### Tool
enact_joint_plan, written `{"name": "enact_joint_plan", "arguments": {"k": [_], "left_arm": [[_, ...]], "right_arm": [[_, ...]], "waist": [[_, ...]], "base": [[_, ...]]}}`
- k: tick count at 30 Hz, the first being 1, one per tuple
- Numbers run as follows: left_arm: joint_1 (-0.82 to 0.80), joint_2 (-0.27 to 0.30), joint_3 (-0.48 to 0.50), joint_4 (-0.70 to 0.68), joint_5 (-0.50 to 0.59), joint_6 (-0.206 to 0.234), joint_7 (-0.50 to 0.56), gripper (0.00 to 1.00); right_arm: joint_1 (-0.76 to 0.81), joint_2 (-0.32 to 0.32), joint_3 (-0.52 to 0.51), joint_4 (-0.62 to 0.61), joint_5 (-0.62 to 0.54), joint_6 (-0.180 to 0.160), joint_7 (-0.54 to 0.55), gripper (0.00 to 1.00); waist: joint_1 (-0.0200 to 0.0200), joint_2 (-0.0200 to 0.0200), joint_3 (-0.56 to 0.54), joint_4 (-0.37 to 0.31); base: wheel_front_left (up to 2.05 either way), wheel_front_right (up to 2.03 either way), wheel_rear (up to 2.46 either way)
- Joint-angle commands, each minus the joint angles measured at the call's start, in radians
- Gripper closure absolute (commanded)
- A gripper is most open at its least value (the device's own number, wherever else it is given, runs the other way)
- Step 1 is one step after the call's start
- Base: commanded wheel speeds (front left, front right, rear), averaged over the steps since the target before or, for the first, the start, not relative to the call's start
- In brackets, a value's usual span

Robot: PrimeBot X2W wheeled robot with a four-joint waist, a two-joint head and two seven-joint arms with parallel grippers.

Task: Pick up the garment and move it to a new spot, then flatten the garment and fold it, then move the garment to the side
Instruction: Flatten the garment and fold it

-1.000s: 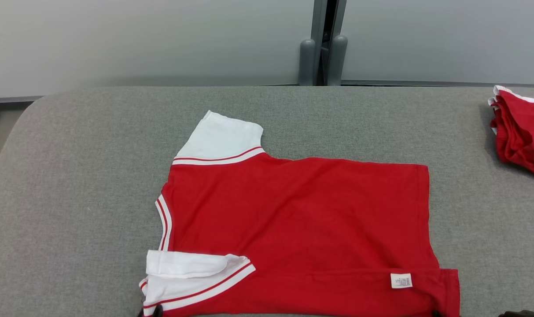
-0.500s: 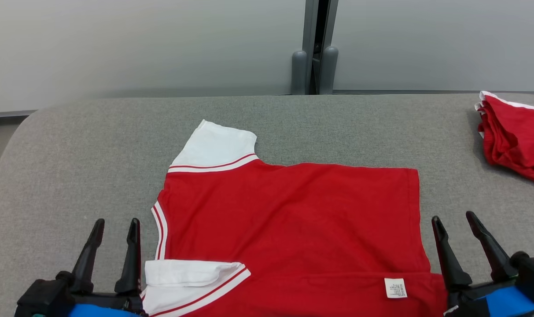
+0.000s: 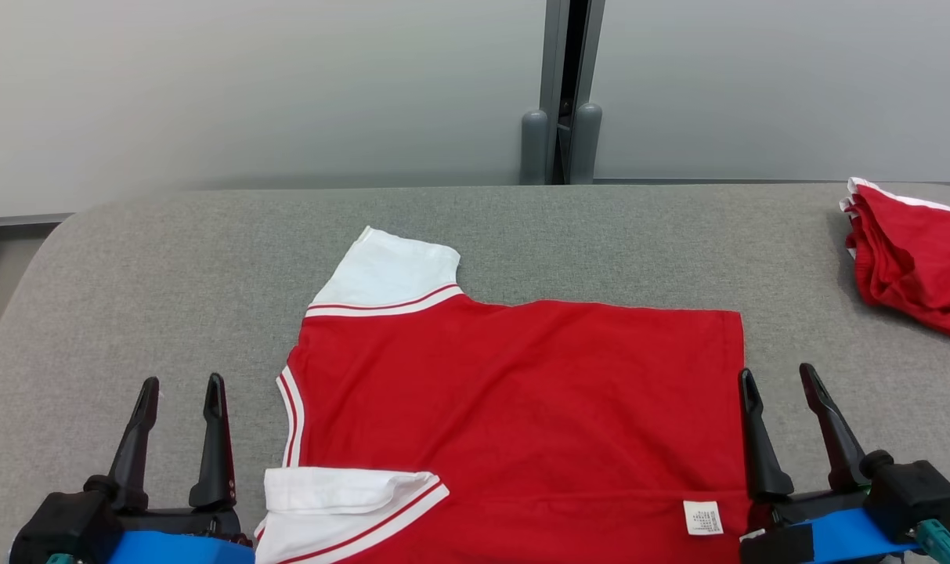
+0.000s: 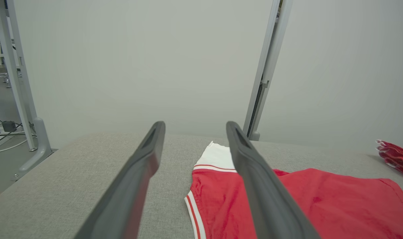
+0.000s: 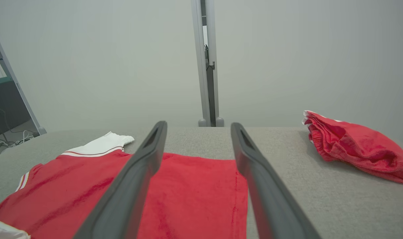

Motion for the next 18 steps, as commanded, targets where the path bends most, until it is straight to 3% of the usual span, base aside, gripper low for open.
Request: {"name": "enact_joint_plan", "arguments": {"k": [1,11,18], "left_arm": [[-0.014,-0.007,0.01,0.01,0.009,-0.009,-0.004,0.0],[-0.01,-0.058,0.061,0.08,0.068,-0.075,-0.004,0.0],[-0.071,-0.054,0.083,0.117,0.09,-0.106,-0.004,0.0]], "right_arm": [[-0.015,0.007,-0.004,0.015,-0.005,0.0,-0.01,0.0],[-0.022,0.023,-0.016,0.096,-0.019,0.0,-0.034,0.0],[-0.069,0.021,-0.025,0.107,-0.029,0.0,-0.031,0.0]], "waist": [[0.0,0.0,-0.004,0.002],[0.0,0.0,-0.014,-0.001],[0.0,0.0,0.005,-0.004]], "base": [[0.0,0.0,0.0],[0.0,0.0,0.0],[0.0,0.0,0.0]]}}
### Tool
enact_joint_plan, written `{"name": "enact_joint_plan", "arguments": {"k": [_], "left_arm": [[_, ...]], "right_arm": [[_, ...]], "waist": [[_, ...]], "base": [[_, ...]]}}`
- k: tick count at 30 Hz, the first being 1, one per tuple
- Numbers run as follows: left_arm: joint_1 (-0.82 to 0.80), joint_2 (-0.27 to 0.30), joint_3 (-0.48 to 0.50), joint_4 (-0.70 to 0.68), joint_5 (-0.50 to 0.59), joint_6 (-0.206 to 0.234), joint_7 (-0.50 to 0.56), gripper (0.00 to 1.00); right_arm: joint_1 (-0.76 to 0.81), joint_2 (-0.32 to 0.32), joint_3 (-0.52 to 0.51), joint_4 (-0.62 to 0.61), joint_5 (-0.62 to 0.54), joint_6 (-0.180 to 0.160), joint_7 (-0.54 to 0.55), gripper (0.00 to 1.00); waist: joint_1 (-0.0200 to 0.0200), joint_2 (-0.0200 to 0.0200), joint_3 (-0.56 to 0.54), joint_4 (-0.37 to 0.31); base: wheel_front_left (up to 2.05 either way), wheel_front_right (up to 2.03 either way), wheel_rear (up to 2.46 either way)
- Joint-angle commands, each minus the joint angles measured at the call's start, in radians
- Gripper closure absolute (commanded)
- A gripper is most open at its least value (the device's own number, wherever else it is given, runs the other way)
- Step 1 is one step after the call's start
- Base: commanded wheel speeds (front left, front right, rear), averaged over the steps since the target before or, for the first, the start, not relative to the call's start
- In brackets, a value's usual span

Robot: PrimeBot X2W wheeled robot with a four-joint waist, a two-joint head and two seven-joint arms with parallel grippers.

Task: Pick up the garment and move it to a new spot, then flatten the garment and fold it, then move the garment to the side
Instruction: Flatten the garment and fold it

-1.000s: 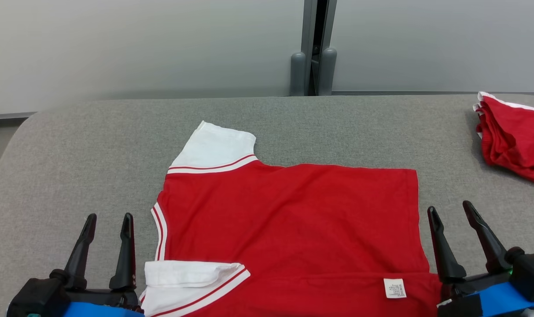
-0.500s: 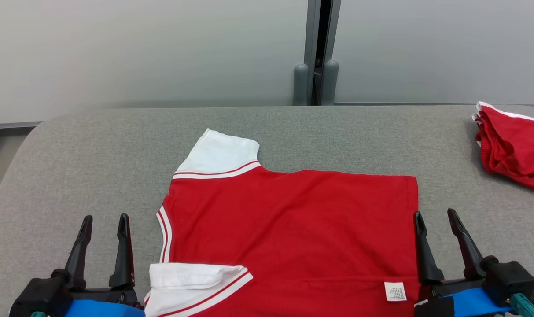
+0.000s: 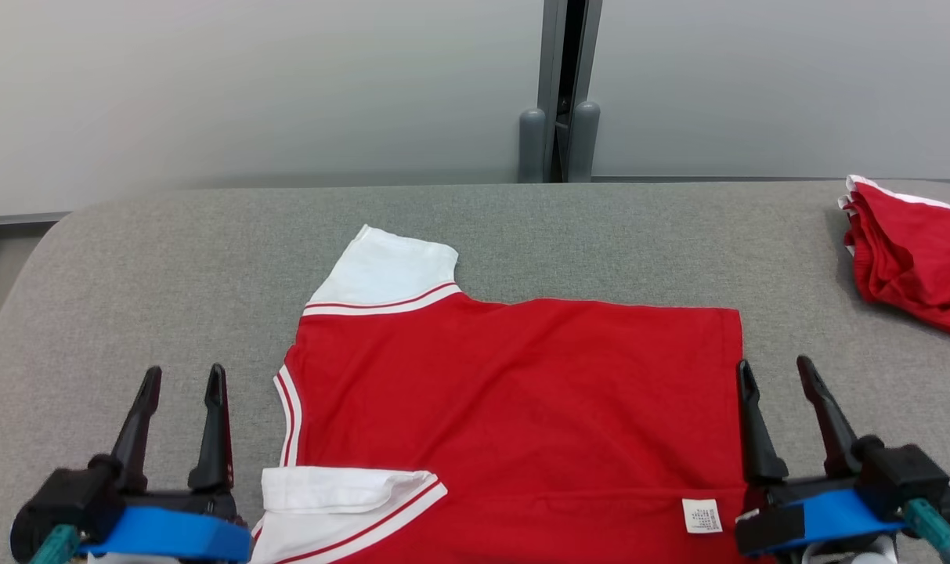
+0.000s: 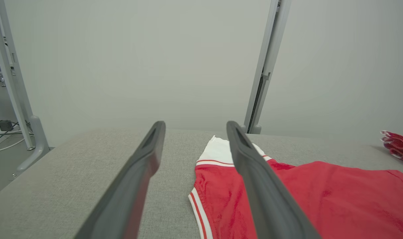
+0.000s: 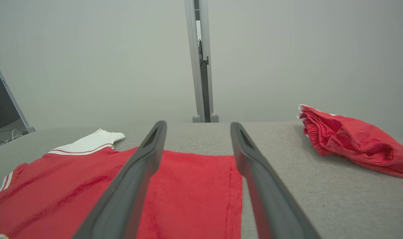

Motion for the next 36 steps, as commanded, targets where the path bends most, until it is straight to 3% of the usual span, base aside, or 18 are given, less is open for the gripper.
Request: {"name": "enact_joint_plan", "arguments": {"k": [1,7,14,19,28,36], "left_arm": [[-0.049,0.013,0.002,0.012,0.003,-0.01,-0.004,0.0],[-0.301,0.085,-0.055,0.107,0.0,-0.04,0.026,0.0],[-0.654,0.171,-0.11,0.253,-0.064,-0.049,0.116,0.0],[-0.854,0.262,-0.24,0.347,-0.12,-0.05,0.186,0.0],[-1.062,0.338,-0.433,0.496,-0.265,-0.049,0.333,0.0],[-1.115,0.38,-0.606,0.593,-0.39,-0.048,0.46,0.0]], "right_arm": [[-0.04,-0.007,-0.008,-0.002,-0.003,0.0,0.007,0.0],[-0.189,-0.05,-0.011,-0.015,-0.009,0.0,0.069,0.0],[-0.366,-0.051,0.003,-0.04,-0.013,0.0,0.14,0.0],[-0.457,-0.04,0.03,-0.037,-0.013,0.0,0.145,0.0],[-0.516,-0.023,0.039,-0.047,-0.017,0.0,0.134,0.0],[-0.543,-0.007,0.046,-0.05,-0.017,0.0,0.125,0.0]], "waist": [[0.0001,0.0,0.01,0.0],[0.0001,0.0,0.075,-0.01],[0.0001,0.0,0.218,-0.06],[0.0001,0.0,0.317,-0.113],[0.0001,0.0,0.43,-0.172],[0.0001,0.0,0.485,-0.209]], "base": [[0.0,0.0,0.0],[0.0,0.0,0.0],[0.0,0.0,0.0],[0.0,0.0,0.0],[0.0,0.0,0.0],[0.0,0.0,0.0]]}}
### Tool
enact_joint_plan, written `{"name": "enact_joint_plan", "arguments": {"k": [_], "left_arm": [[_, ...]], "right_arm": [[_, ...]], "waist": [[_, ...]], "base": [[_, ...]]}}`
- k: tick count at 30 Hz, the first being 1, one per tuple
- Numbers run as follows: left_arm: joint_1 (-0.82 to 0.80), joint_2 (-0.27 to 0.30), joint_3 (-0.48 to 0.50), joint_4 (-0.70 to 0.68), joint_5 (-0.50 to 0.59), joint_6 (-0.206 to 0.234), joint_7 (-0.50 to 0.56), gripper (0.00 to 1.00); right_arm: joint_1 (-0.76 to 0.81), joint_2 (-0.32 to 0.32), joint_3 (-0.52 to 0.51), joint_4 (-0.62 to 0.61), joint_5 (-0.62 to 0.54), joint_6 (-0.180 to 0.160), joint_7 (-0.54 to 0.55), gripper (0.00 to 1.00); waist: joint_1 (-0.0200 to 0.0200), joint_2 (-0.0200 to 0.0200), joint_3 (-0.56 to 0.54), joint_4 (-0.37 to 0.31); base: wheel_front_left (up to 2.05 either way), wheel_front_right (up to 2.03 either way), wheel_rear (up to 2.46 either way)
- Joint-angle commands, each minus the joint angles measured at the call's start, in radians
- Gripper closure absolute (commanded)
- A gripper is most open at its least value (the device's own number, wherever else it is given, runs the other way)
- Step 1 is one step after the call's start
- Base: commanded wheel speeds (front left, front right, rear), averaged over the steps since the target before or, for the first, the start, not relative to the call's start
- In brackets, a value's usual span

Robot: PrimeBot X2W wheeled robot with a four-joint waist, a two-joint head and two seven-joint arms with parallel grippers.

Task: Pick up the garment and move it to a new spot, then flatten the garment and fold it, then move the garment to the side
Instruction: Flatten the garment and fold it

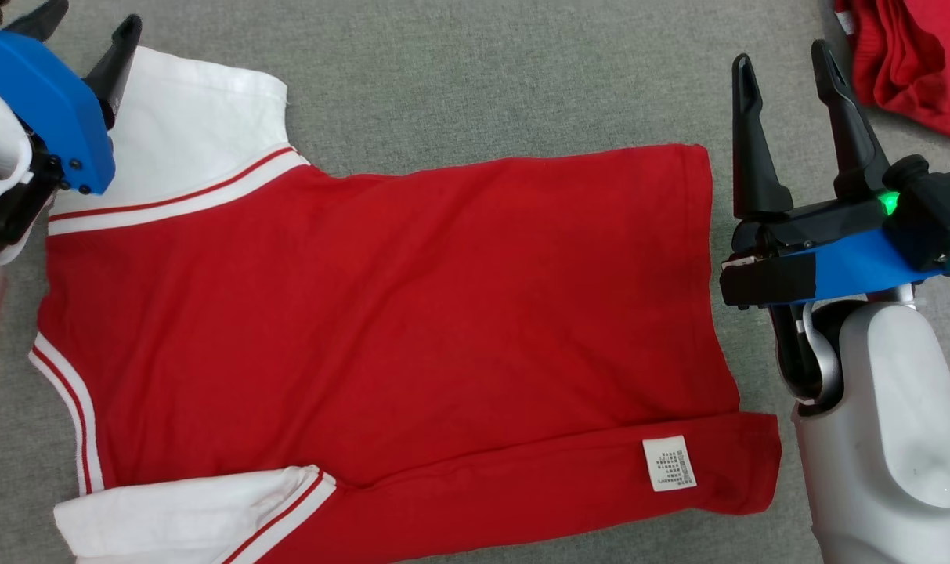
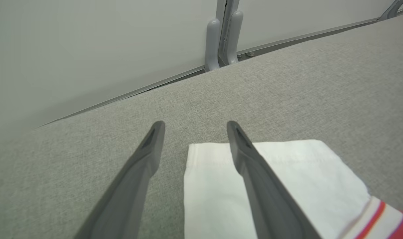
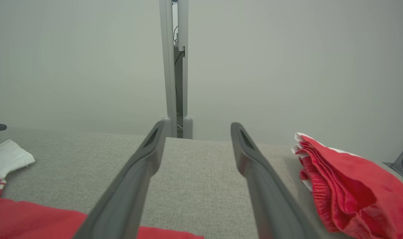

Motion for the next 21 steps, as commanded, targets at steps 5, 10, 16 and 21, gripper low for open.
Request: {"name": "enact_joint_plan", "arguments": {"k": [5,10,16,21], "left_arm": [[-0.02,0.035,-0.073,0.02,-0.07,0.001,0.059,0.0],[-0.025,0.05,-0.135,0.028,-0.138,0.001,0.108,0.0],[-0.039,0.058,-0.199,0.028,-0.18,0.001,0.108,0.43],[-0.053,0.058,-0.245,0.03,-0.207,0.001,0.077,1.0]], "right_arm": [[-0.023,0.01,0.0,0.001,-0.007,0.0,-0.007,0.0],[-0.034,0.012,0.002,0.004,-0.009,0.0,-0.002,0.0],[-0.05,0.013,0.012,0.022,-0.01,0.0,0.037,0.0],[-0.057,-0.017,0.023,0.029,0.009,0.0,0.138,0.0]], "waist": [[-0.0003,0.0,0.028,-0.014],[-0.0003,0.0,0.043,-0.015],[-0.0003,0.0,0.049,-0.024],[-0.0003,0.0,0.035,-0.023]], "base": [[0.0,0.0,0.0],[0.0,0.0,0.0],[0.0,0.0,0.0],[0.0,0.0,0.0]]}}
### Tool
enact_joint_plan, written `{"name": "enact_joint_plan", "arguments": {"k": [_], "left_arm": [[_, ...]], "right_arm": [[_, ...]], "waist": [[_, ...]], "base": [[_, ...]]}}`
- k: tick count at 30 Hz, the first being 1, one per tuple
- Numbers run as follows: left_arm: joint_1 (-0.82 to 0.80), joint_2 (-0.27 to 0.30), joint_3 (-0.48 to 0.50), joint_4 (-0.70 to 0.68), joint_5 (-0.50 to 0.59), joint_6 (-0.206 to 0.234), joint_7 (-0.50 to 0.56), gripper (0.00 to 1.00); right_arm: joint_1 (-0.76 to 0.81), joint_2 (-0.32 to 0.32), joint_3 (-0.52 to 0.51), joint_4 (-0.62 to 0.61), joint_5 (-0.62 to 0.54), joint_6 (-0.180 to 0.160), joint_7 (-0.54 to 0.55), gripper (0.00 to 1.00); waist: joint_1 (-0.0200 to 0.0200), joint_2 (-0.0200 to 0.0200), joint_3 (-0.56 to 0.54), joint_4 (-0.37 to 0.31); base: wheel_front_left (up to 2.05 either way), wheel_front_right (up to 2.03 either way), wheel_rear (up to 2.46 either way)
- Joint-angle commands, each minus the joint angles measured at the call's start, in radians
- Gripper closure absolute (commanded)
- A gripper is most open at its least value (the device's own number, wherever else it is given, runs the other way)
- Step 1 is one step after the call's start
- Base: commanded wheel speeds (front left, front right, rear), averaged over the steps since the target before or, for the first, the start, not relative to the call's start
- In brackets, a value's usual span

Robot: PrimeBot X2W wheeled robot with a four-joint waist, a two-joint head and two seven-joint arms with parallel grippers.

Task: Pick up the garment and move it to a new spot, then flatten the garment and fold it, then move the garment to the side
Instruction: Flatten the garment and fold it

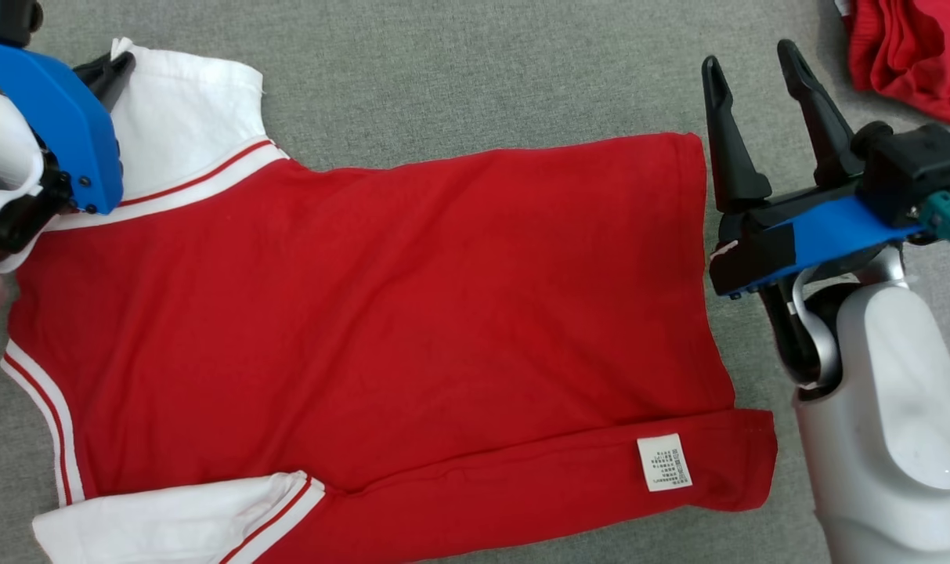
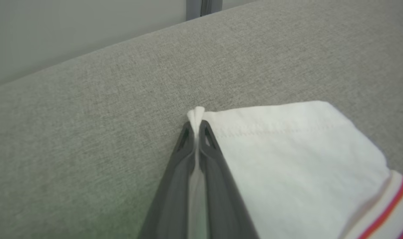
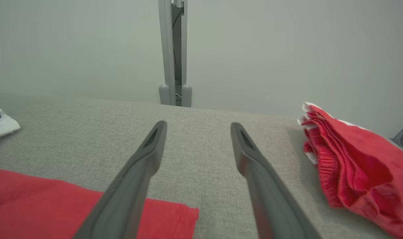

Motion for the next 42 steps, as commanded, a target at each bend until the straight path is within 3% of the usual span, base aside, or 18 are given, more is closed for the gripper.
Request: {"name": "enact_joint_plan", "arguments": {"k": [1,10,22,23,24,42], "left_arm": [[0.0,0.002,-0.012,0.007,-0.009,0.001,-0.007,1.0],[-0.038,-0.008,-0.086,-0.016,-0.067,0.001,-0.081,1.0],[-0.085,-0.016,-0.163,-0.007,-0.119,0.001,-0.137,1.0],[-0.087,-0.017,-0.169,-0.006,-0.124,0.001,-0.142,1.0],[-0.088,-0.017,-0.175,-0.005,-0.129,0.001,-0.148,1.0],[-0.086,-0.018,-0.22,-0.074,-0.216,0.001,-0.334,1.0]], "right_arm": [[-0.013,-0.013,0.002,0.001,0.006,0.0,0.024,0.0],[0.051,-0.061,0.009,0.003,0.075,0.0,0.314,0.0],[0.016,-0.064,0.007,0.088,0.085,0.0,0.423,0.02],[0.014,-0.064,0.006,0.093,0.09,0.0,0.428,0.57],[0.013,-0.063,0.005,0.096,0.091,0.0,0.431,1.0],[0.041,-0.088,-0.049,0.085,0.053,0.0,0.252,1.0]], "waist": [[0.0,0.0,-0.005,0.003],[0.0,0.0,-0.012,0.039],[0.0,0.0,0.016,0.075],[0.0,0.0,0.016,0.076],[0.0,0.0,0.016,0.078],[0.0,0.0,-0.047,0.154]], "base": [[0.0,0.0,0.0],[0.0,0.0,0.0],[0.0,0.0,0.0],[0.0,0.0,0.0],[0.0,0.0,0.0],[0.0,0.0,0.0]]}}
